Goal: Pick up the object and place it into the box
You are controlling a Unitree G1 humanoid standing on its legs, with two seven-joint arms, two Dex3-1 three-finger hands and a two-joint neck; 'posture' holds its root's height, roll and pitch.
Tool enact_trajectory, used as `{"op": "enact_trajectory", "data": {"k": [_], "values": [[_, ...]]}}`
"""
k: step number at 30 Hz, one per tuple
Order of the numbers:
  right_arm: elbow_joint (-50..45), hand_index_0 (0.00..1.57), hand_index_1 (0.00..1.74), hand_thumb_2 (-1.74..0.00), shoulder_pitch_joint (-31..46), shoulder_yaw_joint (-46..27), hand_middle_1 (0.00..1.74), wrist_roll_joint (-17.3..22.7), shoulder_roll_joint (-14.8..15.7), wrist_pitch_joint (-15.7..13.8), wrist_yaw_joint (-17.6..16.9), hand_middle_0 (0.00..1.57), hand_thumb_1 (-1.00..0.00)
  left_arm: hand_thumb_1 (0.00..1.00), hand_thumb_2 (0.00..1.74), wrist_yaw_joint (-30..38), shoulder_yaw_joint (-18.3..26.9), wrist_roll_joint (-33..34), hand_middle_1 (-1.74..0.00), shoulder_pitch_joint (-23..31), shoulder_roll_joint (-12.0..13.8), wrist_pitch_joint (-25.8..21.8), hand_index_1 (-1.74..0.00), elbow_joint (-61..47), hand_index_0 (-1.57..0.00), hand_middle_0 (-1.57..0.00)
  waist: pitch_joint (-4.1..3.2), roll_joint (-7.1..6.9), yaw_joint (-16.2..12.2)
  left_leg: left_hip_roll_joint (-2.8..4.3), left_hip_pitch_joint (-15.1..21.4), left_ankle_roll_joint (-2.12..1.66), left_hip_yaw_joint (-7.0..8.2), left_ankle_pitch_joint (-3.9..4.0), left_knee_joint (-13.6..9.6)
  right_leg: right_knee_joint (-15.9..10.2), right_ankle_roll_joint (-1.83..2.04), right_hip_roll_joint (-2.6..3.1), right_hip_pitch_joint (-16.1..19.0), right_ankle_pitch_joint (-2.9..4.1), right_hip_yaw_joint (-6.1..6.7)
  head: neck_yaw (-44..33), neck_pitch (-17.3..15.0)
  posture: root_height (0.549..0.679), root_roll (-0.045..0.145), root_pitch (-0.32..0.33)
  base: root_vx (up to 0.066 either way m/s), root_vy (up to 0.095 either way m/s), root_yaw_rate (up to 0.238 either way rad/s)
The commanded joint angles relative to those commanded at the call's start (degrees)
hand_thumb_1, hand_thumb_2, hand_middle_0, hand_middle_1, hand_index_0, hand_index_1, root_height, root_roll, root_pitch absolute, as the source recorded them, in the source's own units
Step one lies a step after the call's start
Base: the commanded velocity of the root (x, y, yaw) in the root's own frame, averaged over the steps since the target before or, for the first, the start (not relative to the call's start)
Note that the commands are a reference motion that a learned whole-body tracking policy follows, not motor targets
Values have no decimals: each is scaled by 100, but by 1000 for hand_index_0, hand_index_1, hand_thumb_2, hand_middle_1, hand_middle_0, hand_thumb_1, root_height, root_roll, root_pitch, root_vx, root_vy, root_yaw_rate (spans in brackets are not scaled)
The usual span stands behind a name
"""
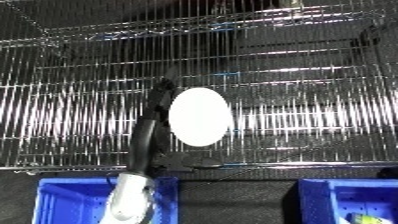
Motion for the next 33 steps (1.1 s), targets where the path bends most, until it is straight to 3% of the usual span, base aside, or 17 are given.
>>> {"op": "enact_trajectory", "data": {"k": [12,16,22,25,29,33], "values": [[-15,0,0,0,-12,67,0,-15,76,-24,-45,0,0,750,1305,-77,-60,-238,-1305,-230,-69,13,-1305,292,-1178,-1178,0,-5,-70,14,106,-28,33,15,-118,-127,2,1,76,14,22,-95,30,628,-11,167,-5,-2,-9],[62,0,0,0,-7,71,0,-27,121,-3,-9,0,0,750,1305,-87,-46,-347,-1305,-208,-69,46,-1305,393,-1178,-1178,0,6,-58,21,238,-58,32,94,-319,-267,13,-1,177,42,17,-178,-47,631,-9,164,-7,-6,25],[367,0,0,0,-56,16,0,-16,217,-1,129,0,0,750,1305,-437,-34,-640,-1305,-56,-89,-81,-1305,479,-1178,-1178,0,65,23,33,624,-160,27,377,-983,-755,89,-40,471,181,-21,-193,-34,640,-5,160,-10,-21,62],[517,0,0,0,-72,-34,0,-21,256,-28,173,0,0,750,1305,-658,14,-795,-1305,94,-73,-246,-1305,422,-1178,-1178,0,114,97,19,793,-197,17,472,-1212,-948,106,-80,631,218,-71,-113,-99,644,-1,155,-29,-29,94],[661,0,0,0,-35,-143,0,14,284,-57,183,0,0,750,1305,-790,186,-1108,-1305,390,-35,-455,-1305,219,-1178,-1178,0,197,227,-27,926,-212,-33,490,-1282,-1010,92,-163,789,194,-150,34,-229,647,8,144,-22,-35,153],[769,0,0,0,119,-288,0,58,325,-136,147,0,0,750,1305,-1212,579,-1880,-1305,1014,-81,-598,-1305,-296,-1178,-1178,0,303,407,-121,980,-196,-116,440,-1206,-946,42,-260,893,120,-238,315,-382,648,18,131,-5,-30,211]]}}
